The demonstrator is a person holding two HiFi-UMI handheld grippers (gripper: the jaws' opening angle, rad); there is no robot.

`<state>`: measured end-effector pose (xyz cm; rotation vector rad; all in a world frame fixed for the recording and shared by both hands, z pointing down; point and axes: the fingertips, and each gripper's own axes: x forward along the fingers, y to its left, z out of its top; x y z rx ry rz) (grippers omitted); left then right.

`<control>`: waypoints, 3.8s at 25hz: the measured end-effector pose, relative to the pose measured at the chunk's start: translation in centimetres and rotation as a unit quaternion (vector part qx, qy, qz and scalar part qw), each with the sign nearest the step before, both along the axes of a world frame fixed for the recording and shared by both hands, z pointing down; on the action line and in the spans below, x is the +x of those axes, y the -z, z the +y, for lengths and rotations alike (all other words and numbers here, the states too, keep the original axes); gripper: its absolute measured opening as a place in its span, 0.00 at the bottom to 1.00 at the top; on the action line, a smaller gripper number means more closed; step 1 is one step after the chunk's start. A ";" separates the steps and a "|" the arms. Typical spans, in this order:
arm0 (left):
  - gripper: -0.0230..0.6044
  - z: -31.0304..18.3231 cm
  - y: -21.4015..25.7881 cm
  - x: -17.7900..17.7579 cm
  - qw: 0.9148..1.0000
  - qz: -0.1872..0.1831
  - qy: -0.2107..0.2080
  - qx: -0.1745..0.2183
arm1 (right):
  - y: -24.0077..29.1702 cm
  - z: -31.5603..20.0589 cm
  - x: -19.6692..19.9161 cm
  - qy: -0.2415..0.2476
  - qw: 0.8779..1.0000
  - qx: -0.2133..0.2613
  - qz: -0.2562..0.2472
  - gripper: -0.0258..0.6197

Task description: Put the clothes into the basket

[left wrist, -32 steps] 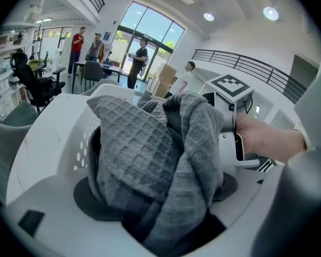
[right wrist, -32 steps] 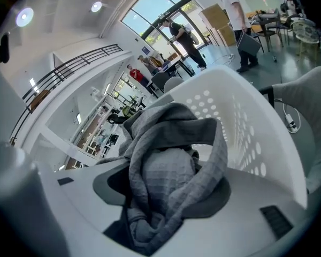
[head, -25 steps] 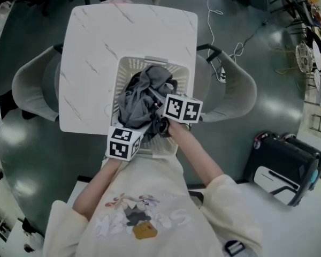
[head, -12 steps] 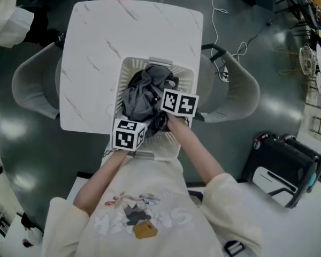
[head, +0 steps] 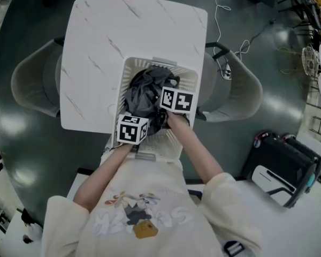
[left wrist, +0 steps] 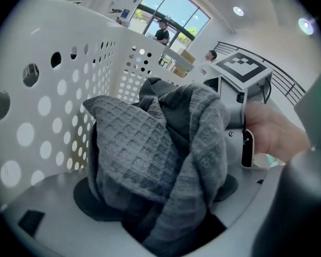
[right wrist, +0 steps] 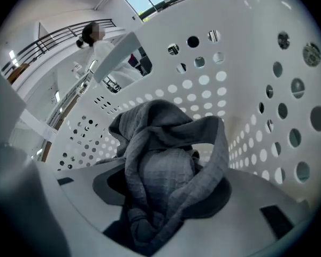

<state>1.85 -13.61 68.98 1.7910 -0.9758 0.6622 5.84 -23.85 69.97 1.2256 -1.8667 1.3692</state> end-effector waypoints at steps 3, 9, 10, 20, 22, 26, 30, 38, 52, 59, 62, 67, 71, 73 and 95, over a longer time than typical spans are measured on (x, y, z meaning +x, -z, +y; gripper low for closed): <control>0.71 -0.2 -0.8 -0.1 1.000 -0.004 0.002 -0.008 | -0.9 -0.1 -0.1 0.001 1.000 -0.008 0.004 0.40; 0.71 -0.2 -2.5 -0.2 0.999 -0.011 0.003 -0.036 | -2.4 -0.4 -0.2 0.009 1.000 -0.021 0.017 0.40; 0.71 -0.2 -2.9 -0.3 0.999 -0.015 0.004 -0.040 | -2.8 -0.4 -0.3 0.011 0.999 -0.022 0.020 0.40; 0.71 -0.5 -6.3 -0.5 0.996 -0.050 0.014 -0.078 | -6.1 -0.9 -0.6 0.037 0.997 -0.059 0.047 0.40; 0.71 -0.3 -6.7 -0.4 0.995 -0.050 0.017 -0.081 | -6.5 -0.8 -0.5 0.037 0.996 -0.059 0.049 0.40; 0.71 -0.1 -6.8 -0.6 0.995 -0.054 0.021 -0.081 | -6.8 -0.5 -0.6 0.037 0.996 -0.064 0.047 0.40; 0.71 -0.1 -6.3 -0.4 0.996 -0.046 0.014 -0.078 | -6.0 -0.5 -0.3 0.031 0.997 -0.054 0.034 0.41; 0.72 0.9 -3.7 0.0 0.998 -0.029 -0.004 -0.059 | -3.2 -0.1 0.4 0.017 0.999 -0.026 0.042 0.50; 0.75 1.8 1.8 -0.3 0.999 0.015 0.036 -0.030 | 1.6 0.5 0.0 0.004 1.000 -0.004 -0.001 0.56; 0.75 2.2 3.6 -0.5 0.999 0.020 0.041 -0.015 | 4.3 0.8 -0.4 -0.007 0.999 0.003 -0.047 0.57; 0.75 2.6 4.5 -0.6 0.999 0.021 0.043 -0.006 | 5.4 1.0 -0.3 -0.011 0.998 0.004 -0.064 0.57; 0.75 2.9 5.6 -0.8 0.998 0.023 0.050 0.005 | 6.6 1.7 -0.1 -0.010 0.995 0.002 -0.095 0.57; 0.75 3.5 6.6 -0.9 0.998 0.023 0.053 0.014 | 7.6 2.6 -0.3 0.001 0.993 0.003 -0.117 0.57; 0.75 3.6 7.1 -1.1 0.998 0.022 0.057 0.020 | 8.2 3.0 -0.3 0.004 0.992 0.006 -0.123 0.57; 0.68 4.9 11.1 -0.6 0.991 0.030 0.107 0.079 | 13.5 6.2 0.1 0.044 0.984 0.045 -0.170 0.57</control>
